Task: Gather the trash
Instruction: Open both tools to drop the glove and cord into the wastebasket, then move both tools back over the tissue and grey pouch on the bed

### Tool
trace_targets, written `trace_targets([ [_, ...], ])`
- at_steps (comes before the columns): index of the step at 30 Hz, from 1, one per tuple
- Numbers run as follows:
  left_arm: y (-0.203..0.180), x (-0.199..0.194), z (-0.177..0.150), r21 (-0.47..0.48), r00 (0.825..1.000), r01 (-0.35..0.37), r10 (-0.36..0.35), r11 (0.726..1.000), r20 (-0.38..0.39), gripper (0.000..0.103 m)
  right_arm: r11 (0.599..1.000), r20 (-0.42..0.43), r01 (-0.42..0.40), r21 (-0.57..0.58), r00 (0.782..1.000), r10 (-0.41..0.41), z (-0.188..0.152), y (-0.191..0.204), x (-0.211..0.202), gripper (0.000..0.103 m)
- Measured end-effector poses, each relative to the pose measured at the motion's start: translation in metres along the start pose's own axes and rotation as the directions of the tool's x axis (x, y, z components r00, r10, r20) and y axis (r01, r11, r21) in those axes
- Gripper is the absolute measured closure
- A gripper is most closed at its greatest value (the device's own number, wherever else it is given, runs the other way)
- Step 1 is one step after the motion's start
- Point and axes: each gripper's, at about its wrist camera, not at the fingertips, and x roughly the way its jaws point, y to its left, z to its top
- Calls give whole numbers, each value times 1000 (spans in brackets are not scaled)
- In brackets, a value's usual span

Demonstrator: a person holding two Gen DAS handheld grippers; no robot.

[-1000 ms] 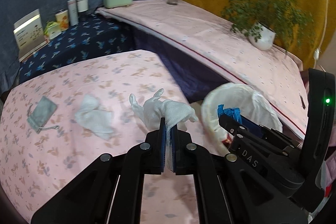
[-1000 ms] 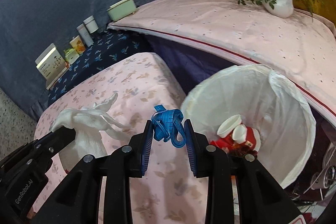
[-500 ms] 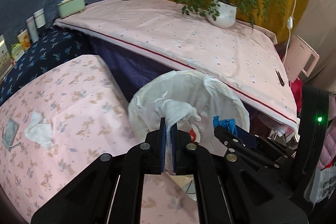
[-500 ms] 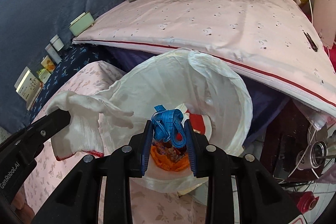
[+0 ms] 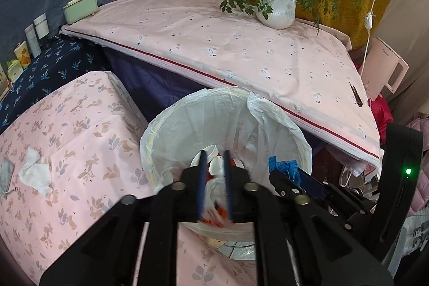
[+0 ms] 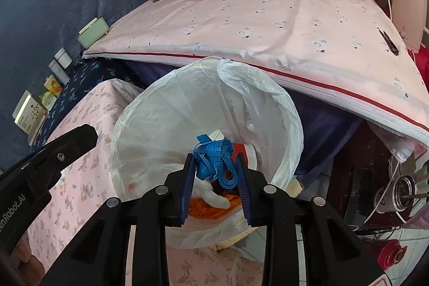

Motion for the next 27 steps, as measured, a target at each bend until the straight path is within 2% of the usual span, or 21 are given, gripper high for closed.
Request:
trace_targets([
  [2, 3, -1, 0, -16, 1000, -10, 10, 1000, 11, 54, 1000, 2, 2, 0, 1000, -2, 1, 1, 1, 73],
  [3, 4, -2, 0, -19, 1000, -15, 15, 1000, 20, 50, 1000, 3, 1, 1, 1000, -1, 1, 0, 1, 72],
  [10, 11, -6, 0, -24, 999, -31, 32, 999, 31, 43, 1000, 13, -3, 10, 1000, 3, 7, 6, 1, 70],
  [14, 18, -8, -1, -30, 998, -53, 54, 998, 36, 37, 1000, 32, 0, -3, 1000, 0, 11, 13, -3, 54],
  [17, 26, -11, -2, -45, 996, -74, 76, 996, 47, 33, 1000, 42, 4, -9, 999, -4, 13, 16, -5, 50],
  [27, 69, -27, -17, -116, 989, -127, 134, 985, 55, 32, 999, 36, -5, -41, 999, 7, 4, 37, -13, 44],
])
